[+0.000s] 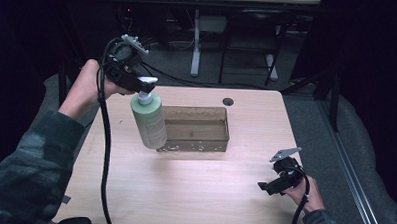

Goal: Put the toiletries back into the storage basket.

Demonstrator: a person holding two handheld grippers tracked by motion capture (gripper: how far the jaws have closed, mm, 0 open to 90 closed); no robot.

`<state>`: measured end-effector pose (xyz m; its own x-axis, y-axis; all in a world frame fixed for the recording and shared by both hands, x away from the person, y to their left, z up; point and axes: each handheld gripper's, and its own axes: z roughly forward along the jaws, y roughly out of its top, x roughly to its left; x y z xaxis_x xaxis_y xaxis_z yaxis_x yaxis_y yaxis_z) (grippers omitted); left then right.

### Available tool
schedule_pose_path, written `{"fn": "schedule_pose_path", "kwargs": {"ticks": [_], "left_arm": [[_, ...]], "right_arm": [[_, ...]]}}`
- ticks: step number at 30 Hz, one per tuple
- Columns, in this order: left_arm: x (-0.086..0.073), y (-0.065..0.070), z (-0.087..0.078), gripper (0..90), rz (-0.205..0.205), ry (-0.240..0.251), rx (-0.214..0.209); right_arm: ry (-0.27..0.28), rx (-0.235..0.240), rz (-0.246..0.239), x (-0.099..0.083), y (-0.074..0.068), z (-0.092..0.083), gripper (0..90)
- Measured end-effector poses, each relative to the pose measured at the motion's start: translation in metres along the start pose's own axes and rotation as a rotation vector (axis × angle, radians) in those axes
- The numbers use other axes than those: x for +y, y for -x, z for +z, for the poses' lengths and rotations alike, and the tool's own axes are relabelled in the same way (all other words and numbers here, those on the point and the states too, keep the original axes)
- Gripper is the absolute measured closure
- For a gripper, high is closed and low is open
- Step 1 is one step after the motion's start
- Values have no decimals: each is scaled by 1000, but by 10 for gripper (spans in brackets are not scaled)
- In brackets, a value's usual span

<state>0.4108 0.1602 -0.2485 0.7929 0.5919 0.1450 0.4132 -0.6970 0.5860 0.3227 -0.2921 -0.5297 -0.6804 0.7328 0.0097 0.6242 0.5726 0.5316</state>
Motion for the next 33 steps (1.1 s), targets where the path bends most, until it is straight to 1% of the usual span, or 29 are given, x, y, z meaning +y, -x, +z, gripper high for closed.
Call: {"fn": "schedule_pose_path", "kwargs": {"ticks": [3, 4, 5, 6, 9, 14, 15, 18, 22, 25, 26, 32, 33], "left_arm": [[2, -1, 0, 626, 2, -4, -1], [3, -1, 0, 626, -3, 1, 4], [5, -2, 0, 626, 2, -2, 6], [6, -3, 0, 626, -5, 5, 7], [8, -4, 0, 626, -1, 3, 9], [13, -7, 3, 626, -7, 3, 5], [13, -7, 3, 626, -9, 6, 1], [17, -6, 4, 626, -2, 6, 3], [21, -6, 7, 626, -4, 7, 9], [24, -5, 9, 625, 2, 3, 10], [25, -6, 10, 626, 8, -3, 8], [30, -6, 14, 626, 6, 1, 11], [31, -7, 14, 626, 5, 2, 11]], "right_arm": [[0, 0, 0, 0, 0, 0, 0], [-2, 0, 2, 0, 0, 0, 0], [0, -1, 0, 0, 0, 0, 0], [0, -1, 1, 0, 0, 0, 0], [-2, 0, 4, 0, 0, 0, 0], [-2, -2, 8, 0, 0, -1, 0], [0, -1, 1, 0, 0, 0, 0], [-2, 0, 5, 0, 0, -1, 0], [-1, -2, 7, 0, 0, -1, 0], [-1, -4, 6, 0, 0, -1, 0], [0, 2, 8, 0, -1, -1, 0], [-1, 1, 7, 0, -1, -1, 0], [-3, -7, 4, 0, 0, -1, 0]]}}
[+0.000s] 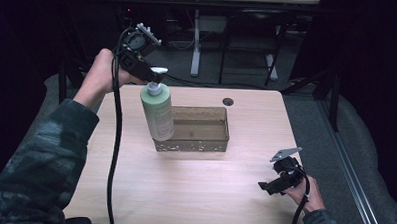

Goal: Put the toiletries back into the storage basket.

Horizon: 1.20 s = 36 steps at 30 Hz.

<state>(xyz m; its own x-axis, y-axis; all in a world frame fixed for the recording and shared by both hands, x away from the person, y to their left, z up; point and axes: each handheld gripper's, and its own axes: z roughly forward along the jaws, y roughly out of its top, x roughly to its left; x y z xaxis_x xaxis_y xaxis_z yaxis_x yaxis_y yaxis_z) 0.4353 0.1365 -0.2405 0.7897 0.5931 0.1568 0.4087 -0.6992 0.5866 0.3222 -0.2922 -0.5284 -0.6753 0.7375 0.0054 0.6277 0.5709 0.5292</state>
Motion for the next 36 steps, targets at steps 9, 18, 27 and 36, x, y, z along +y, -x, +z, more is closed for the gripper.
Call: {"fn": "schedule_pose_path", "kwargs": {"ticks": [9, 18, 27, 36], "left_arm": [[8, -2, 4, 626, 4, 1, 13], [16, -6, 9, 626, 0, -1, 14], [22, -9, 13, 626, -7, -7, 25], [25, -13, 20, 627, -19, -9, 41]], "right_arm": [[2, -1, -2, 0, 0, 0, 0], [1, 0, -4, 0, 0, 0, 0], [1, 5, 2, 0, 0, 0, 0], [-2, -3, -5, 0, 0, 0, 0]]}}
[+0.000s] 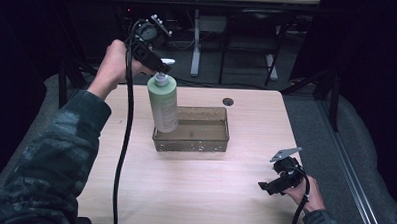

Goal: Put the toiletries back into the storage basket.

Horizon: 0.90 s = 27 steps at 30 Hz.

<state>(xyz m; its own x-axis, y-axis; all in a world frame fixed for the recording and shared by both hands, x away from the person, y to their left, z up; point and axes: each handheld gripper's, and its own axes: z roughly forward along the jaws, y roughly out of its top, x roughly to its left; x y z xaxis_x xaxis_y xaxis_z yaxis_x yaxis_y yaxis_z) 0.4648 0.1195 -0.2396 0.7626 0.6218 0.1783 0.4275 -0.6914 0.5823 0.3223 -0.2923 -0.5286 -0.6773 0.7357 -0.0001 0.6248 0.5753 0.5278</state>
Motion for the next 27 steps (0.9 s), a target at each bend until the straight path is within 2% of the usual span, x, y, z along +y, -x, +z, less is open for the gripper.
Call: {"fn": "schedule_pose_path", "kwargs": {"ticks": [12, 19, 27], "left_arm": [[-6, -4, 16, 627, -28, 1, 6], [-10, -4, 23, 627, -35, 6, 2], [-14, -2, 33, 627, -31, -11, -7]], "right_arm": [[-3, 0, -3, 0, -1, 0, 0], [-3, 2, -5, 0, -1, 0, 0], [-4, 4, -5, 0, -1, 0, 0]]}}
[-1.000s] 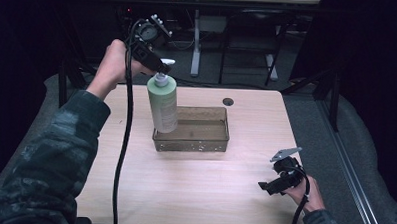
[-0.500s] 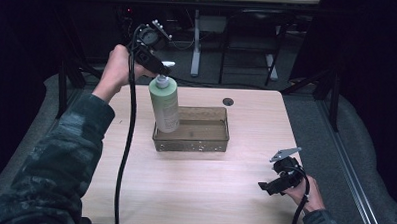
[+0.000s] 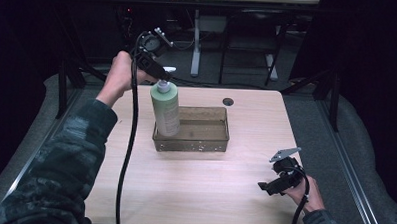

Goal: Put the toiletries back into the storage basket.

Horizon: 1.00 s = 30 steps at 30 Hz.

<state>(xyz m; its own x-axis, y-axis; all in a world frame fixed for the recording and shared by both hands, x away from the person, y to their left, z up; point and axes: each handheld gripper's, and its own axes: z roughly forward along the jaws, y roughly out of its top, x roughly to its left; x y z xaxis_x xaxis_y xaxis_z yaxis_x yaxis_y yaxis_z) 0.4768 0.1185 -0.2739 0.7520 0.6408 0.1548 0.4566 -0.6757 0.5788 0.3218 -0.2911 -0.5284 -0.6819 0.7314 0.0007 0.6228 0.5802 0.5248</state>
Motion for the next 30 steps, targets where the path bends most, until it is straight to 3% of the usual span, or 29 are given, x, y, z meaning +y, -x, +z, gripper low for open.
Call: {"fn": "schedule_pose_path", "kwargs": {"ticks": [30], "left_arm": [[-27, 0, 22, 627, -21, -10, -26]], "right_arm": [[0, 0, -12, 1, -1, 0, 0]]}}
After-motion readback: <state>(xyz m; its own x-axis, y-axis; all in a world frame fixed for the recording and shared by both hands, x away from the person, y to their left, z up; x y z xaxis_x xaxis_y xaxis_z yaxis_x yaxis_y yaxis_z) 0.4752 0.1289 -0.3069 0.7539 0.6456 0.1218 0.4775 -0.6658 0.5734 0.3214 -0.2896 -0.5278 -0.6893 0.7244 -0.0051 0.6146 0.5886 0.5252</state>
